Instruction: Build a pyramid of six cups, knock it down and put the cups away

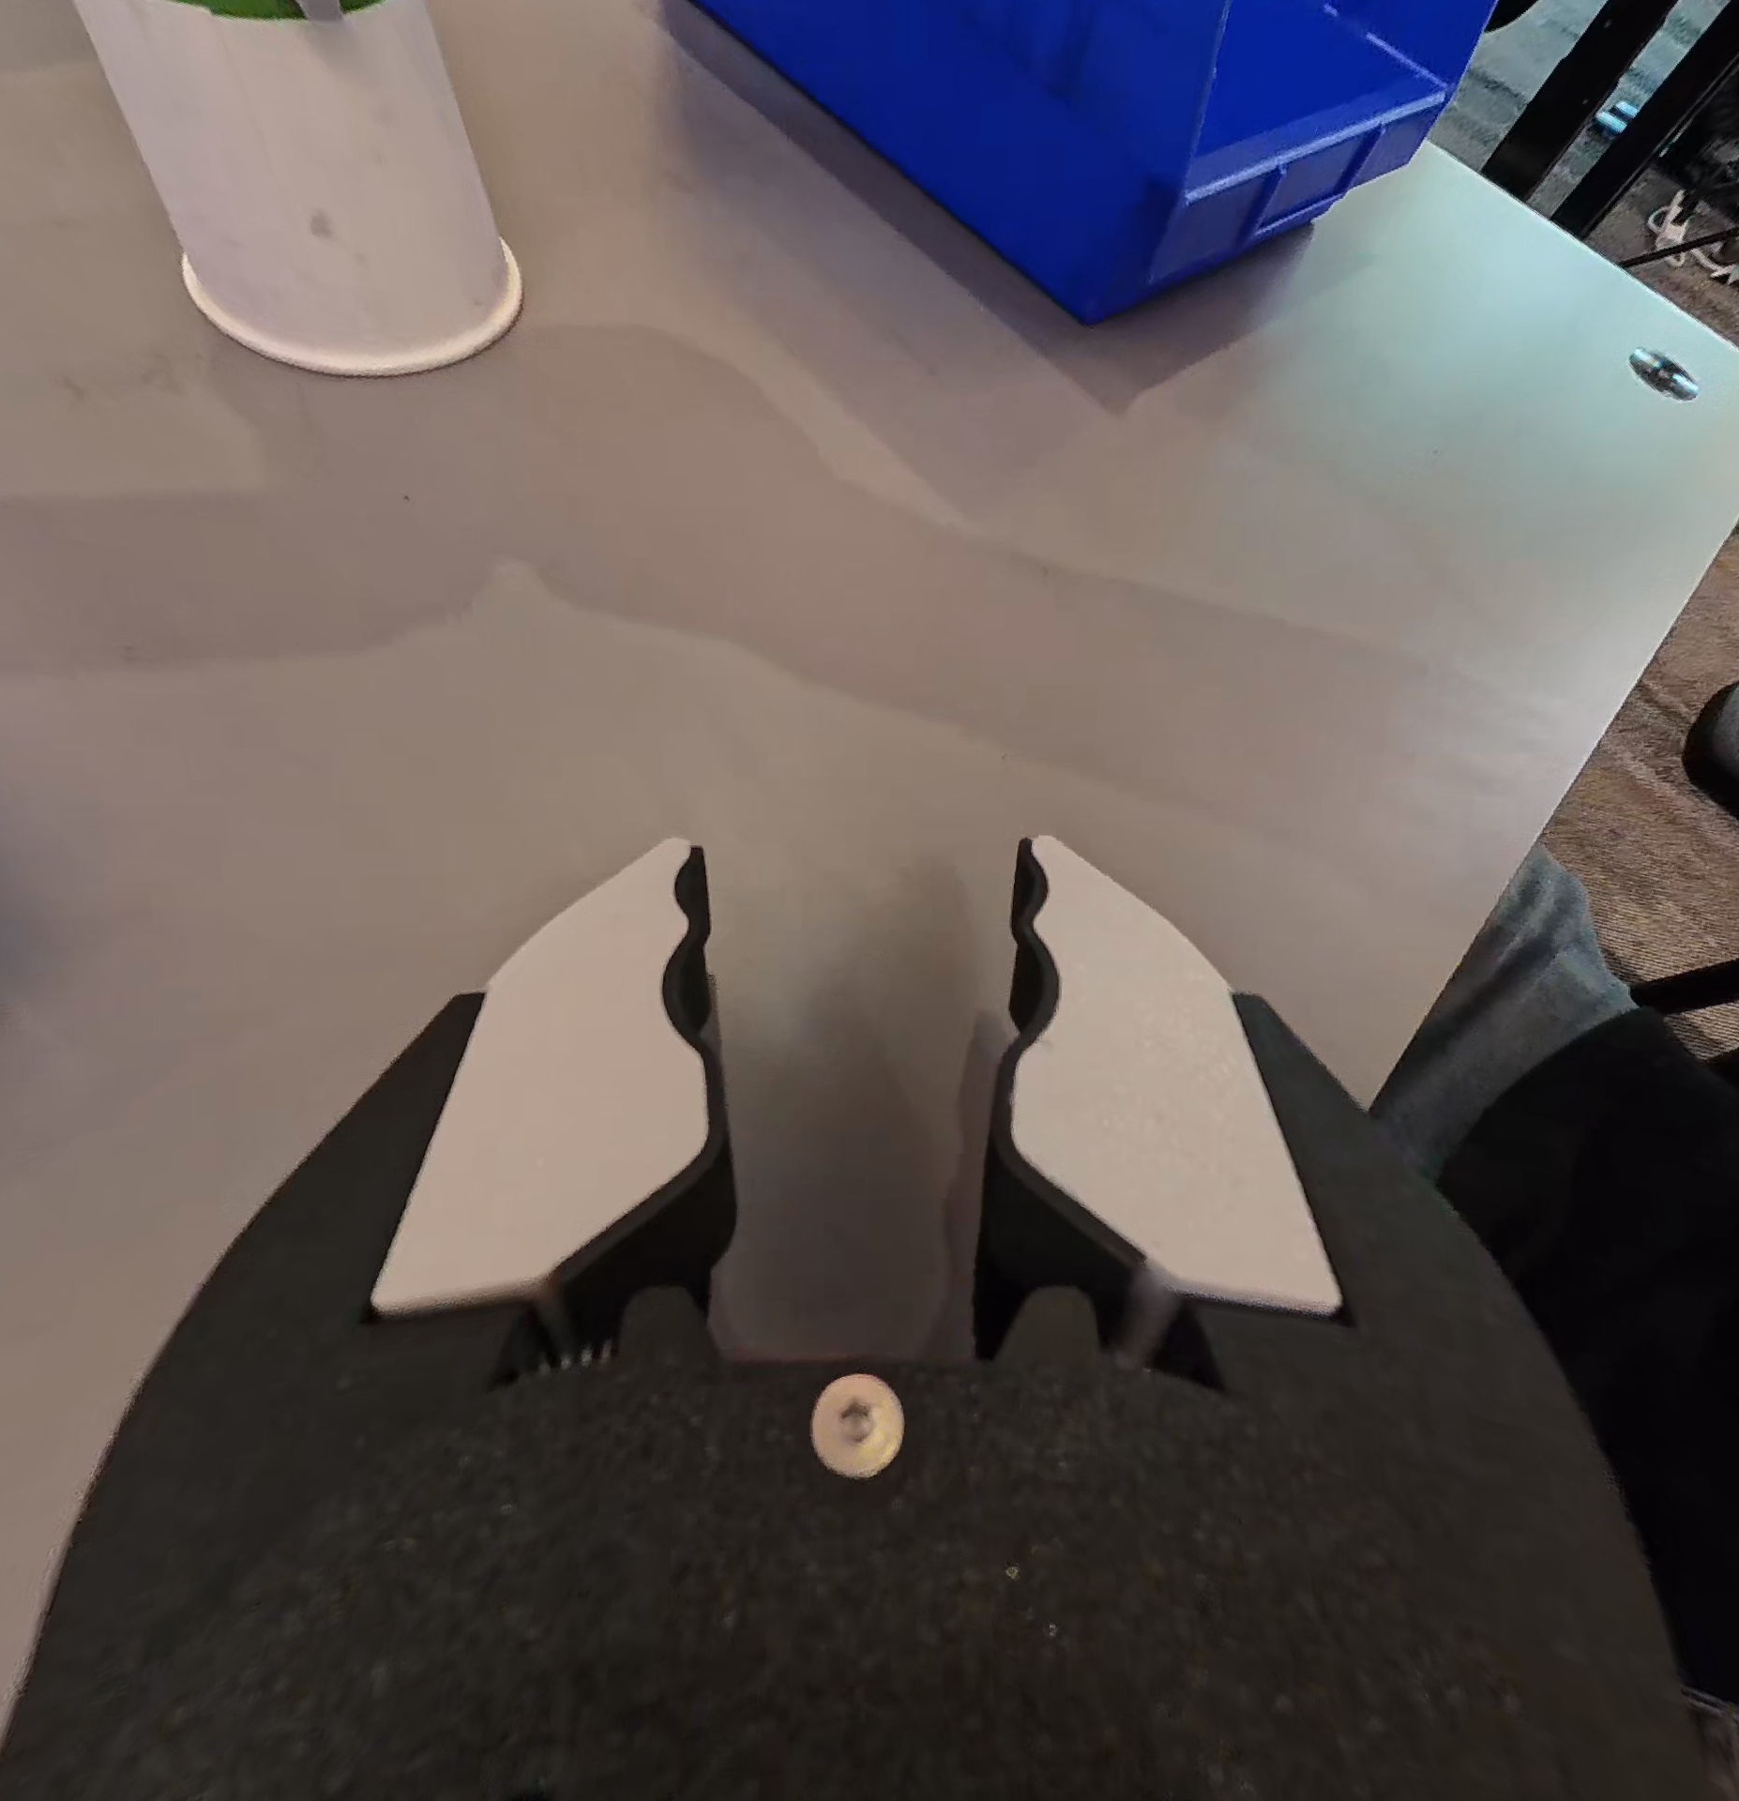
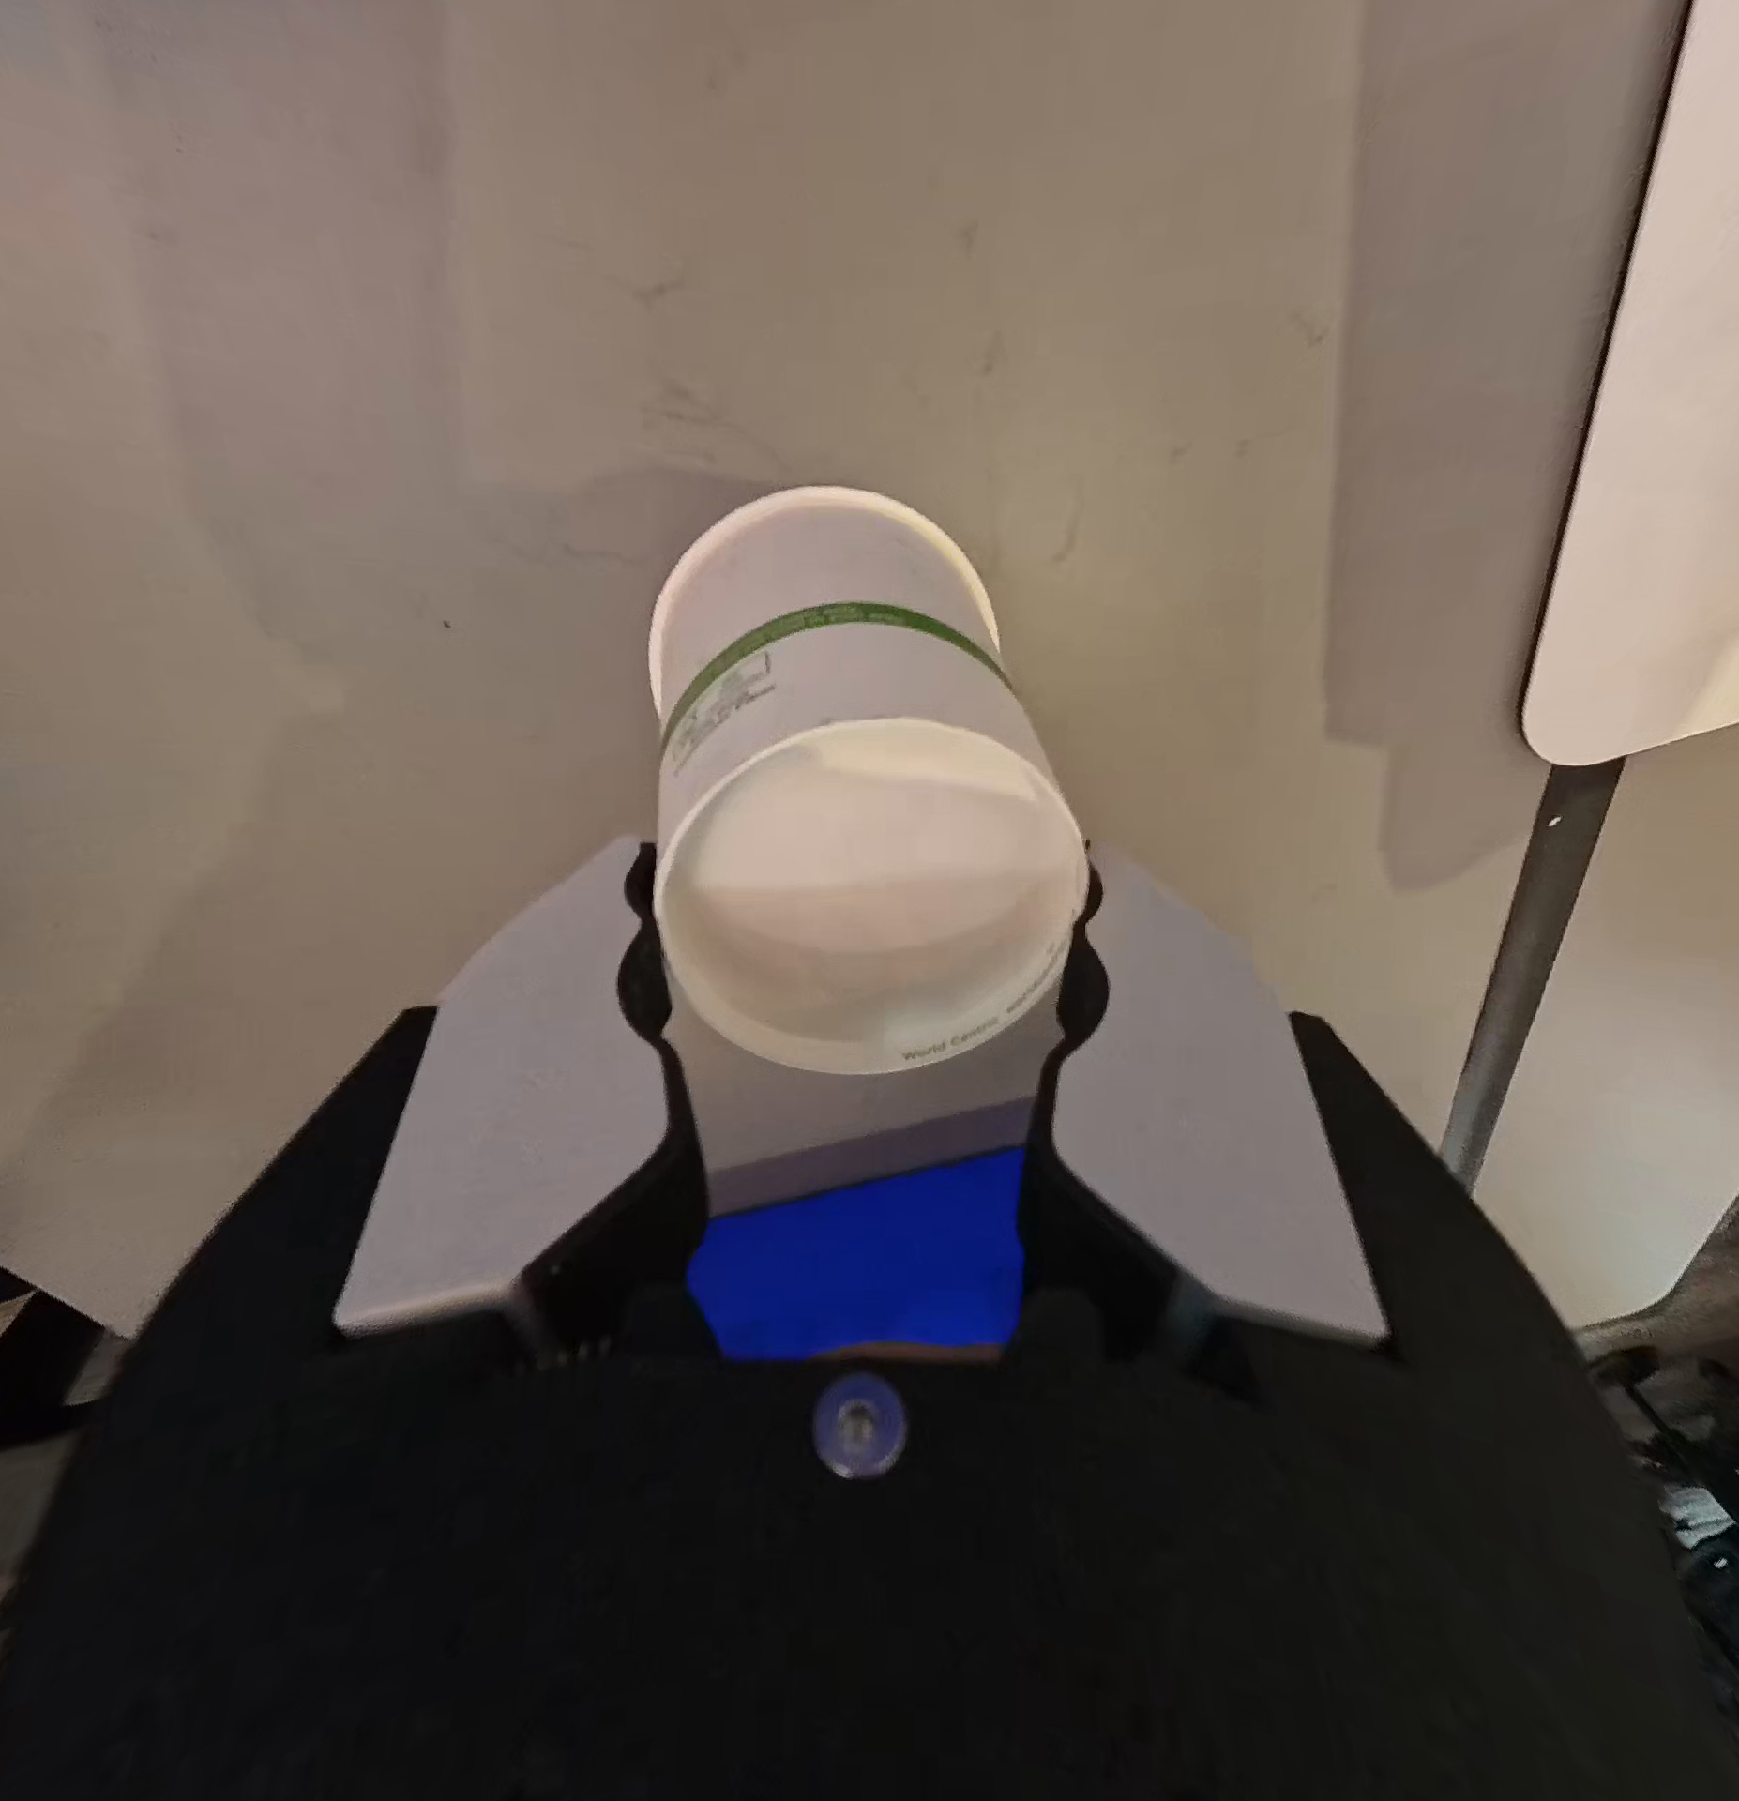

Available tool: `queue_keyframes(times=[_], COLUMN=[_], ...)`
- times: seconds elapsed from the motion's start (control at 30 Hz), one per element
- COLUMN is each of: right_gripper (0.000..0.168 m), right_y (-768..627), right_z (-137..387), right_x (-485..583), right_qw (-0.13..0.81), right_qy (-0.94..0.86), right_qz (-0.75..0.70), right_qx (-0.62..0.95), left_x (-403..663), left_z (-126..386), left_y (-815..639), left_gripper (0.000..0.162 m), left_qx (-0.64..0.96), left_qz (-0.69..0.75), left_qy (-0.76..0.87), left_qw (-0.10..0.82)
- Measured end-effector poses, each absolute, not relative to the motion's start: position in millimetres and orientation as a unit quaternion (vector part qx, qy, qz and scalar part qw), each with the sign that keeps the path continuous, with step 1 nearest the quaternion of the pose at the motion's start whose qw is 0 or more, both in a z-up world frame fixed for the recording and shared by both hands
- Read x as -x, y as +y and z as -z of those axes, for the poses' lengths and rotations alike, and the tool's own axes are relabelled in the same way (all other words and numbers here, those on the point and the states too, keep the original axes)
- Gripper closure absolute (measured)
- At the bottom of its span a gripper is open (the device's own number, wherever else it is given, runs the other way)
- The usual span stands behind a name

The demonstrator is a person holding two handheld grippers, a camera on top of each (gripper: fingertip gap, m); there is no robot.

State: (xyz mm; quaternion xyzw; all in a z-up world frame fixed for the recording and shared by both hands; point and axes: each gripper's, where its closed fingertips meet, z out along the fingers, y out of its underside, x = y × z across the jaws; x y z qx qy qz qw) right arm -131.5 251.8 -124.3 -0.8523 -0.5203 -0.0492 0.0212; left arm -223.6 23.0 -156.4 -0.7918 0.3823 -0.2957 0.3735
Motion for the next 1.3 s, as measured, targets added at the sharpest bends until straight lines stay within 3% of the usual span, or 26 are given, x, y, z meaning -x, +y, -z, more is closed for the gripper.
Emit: queue_keyframes(times=[0.07, 0.27, 0.4, 0.53, 0.73, 0.93, 1.3], right_gripper=[0.063, 0.073, 0.089, 0.088, 0.099, 0.101, 0.104], right_y=[252, 203, 101, 38, 5, 2, -2], right_z=[115, 18, 33, 95, 109, 128, 132], right_x=[127, 132, 137, 127, 124, 135, 142], right_qw=[0.044, 0.349, 0.473, 0.461, 0.477, 0.451, 0.437], right_qy=[-0.523, -0.466, -0.357, -0.272, -0.255, -0.293, -0.286], right_qz=[0.06, -0.019, -0.244, -0.314, -0.337, -0.327, -0.358], right_qx=[0.849, 0.813, 0.768, 0.784, 0.771, 0.777, 0.774], left_x=[222, 222, 231, 267, 337, 383, 383], left_z=[154, 132, 97, 57, 13, 39, 58], left_y=[21, 16, 18, 74, 198, 279, 307], left_gripper=[0.101, 0.101, 0.108, 0.116, 0.129, 0.132, 0.146], left_qx=[0.79, 0.771, 0.753, 0.743, 0.768, 0.786, 0.792], left_qz=[0.307, 0.37, 0.441, 0.345, 0.167, 0.055, 0.079], left_qy=[0.38, 0.369, 0.367, 0.433, 0.51, 0.578, 0.581], left_qw=[0.371, 0.363, 0.322, 0.377, 0.349, 0.212, 0.17])
